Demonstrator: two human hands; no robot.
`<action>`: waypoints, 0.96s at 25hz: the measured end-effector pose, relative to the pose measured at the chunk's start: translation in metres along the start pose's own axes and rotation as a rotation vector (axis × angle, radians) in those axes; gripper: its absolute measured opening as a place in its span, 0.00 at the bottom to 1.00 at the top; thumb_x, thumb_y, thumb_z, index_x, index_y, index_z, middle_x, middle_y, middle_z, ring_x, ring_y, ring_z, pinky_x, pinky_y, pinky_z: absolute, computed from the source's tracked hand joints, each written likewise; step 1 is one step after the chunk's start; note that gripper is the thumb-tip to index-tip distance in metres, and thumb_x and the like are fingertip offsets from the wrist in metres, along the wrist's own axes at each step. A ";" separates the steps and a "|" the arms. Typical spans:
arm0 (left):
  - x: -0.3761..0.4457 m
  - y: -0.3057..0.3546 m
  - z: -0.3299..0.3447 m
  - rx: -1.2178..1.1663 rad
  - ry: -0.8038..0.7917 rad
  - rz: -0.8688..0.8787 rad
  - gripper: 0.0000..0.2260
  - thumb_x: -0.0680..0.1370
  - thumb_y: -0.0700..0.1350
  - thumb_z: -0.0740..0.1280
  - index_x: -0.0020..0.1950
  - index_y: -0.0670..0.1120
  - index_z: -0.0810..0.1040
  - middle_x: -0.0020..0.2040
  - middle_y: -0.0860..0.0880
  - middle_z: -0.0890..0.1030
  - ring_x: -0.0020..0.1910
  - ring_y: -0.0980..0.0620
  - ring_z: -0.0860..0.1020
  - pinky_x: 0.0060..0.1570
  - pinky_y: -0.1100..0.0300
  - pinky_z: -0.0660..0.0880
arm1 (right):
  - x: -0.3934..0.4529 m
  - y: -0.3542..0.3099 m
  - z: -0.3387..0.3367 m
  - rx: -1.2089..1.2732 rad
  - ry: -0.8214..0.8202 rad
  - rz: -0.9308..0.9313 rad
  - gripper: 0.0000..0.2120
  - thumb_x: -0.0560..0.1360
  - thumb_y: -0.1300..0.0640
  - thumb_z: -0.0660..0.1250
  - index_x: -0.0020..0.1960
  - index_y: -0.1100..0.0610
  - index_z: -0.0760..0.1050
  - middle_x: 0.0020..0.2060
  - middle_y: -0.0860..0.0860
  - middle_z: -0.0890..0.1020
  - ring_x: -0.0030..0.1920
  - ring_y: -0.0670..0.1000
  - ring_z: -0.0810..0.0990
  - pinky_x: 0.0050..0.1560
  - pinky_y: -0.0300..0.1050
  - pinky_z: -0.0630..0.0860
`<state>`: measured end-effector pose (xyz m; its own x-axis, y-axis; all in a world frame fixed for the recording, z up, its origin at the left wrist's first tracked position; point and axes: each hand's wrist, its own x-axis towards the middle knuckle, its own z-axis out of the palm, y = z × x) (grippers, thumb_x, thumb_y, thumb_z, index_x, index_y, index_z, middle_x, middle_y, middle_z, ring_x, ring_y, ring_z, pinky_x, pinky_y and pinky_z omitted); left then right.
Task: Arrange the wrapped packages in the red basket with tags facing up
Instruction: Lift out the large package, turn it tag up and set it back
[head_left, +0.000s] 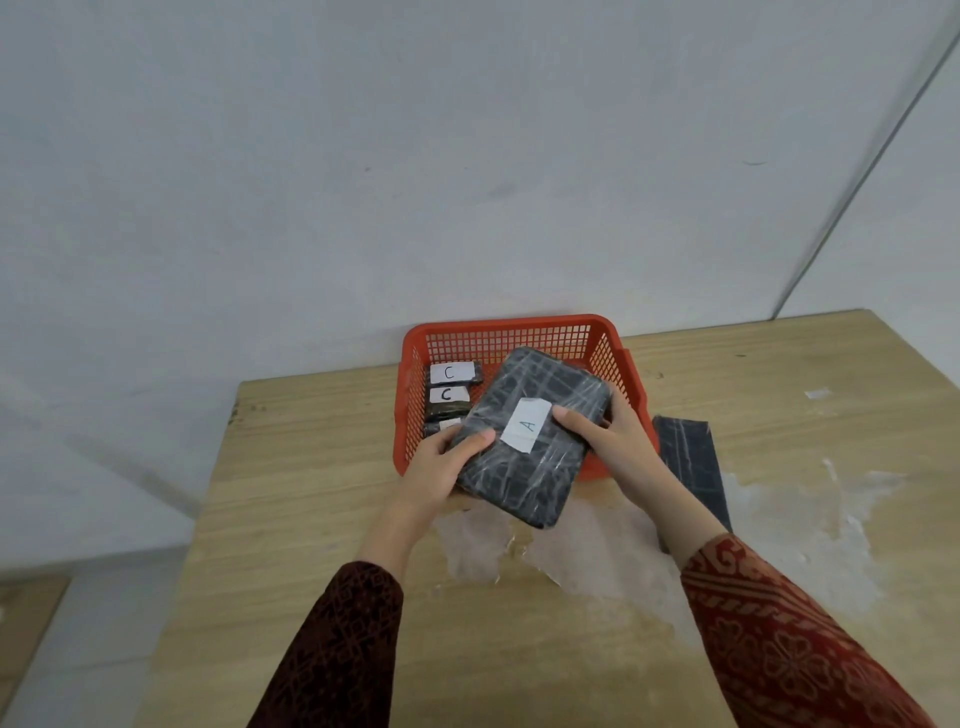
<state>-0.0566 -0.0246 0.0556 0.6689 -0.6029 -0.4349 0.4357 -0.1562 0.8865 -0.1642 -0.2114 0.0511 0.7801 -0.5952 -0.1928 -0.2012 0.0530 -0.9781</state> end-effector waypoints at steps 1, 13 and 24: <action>0.002 0.000 0.000 -0.002 0.004 -0.018 0.11 0.70 0.49 0.73 0.51 0.49 0.82 0.50 0.47 0.85 0.47 0.49 0.83 0.50 0.50 0.79 | 0.002 0.002 -0.005 -0.018 -0.002 0.005 0.28 0.62 0.42 0.77 0.58 0.43 0.70 0.54 0.43 0.79 0.55 0.46 0.80 0.56 0.50 0.79; 0.083 -0.012 0.065 0.149 0.444 0.258 0.20 0.78 0.47 0.64 0.70 0.46 0.69 0.67 0.47 0.73 0.62 0.55 0.71 0.59 0.61 0.69 | 0.058 0.026 -0.015 -0.347 0.417 -0.008 0.30 0.71 0.49 0.72 0.68 0.57 0.65 0.64 0.56 0.71 0.63 0.55 0.72 0.61 0.48 0.71; 0.169 -0.038 0.056 0.849 0.082 0.367 0.33 0.77 0.49 0.66 0.77 0.45 0.54 0.78 0.48 0.42 0.76 0.49 0.45 0.73 0.54 0.52 | 0.111 0.049 -0.013 -0.956 0.076 -0.091 0.28 0.81 0.50 0.57 0.77 0.58 0.53 0.78 0.56 0.46 0.76 0.60 0.54 0.71 0.53 0.62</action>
<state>0.0063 -0.1642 -0.0428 0.7320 -0.6759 -0.0854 -0.3774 -0.5066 0.7752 -0.0951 -0.2857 -0.0168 0.7826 -0.6172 -0.0808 -0.5659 -0.6513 -0.5055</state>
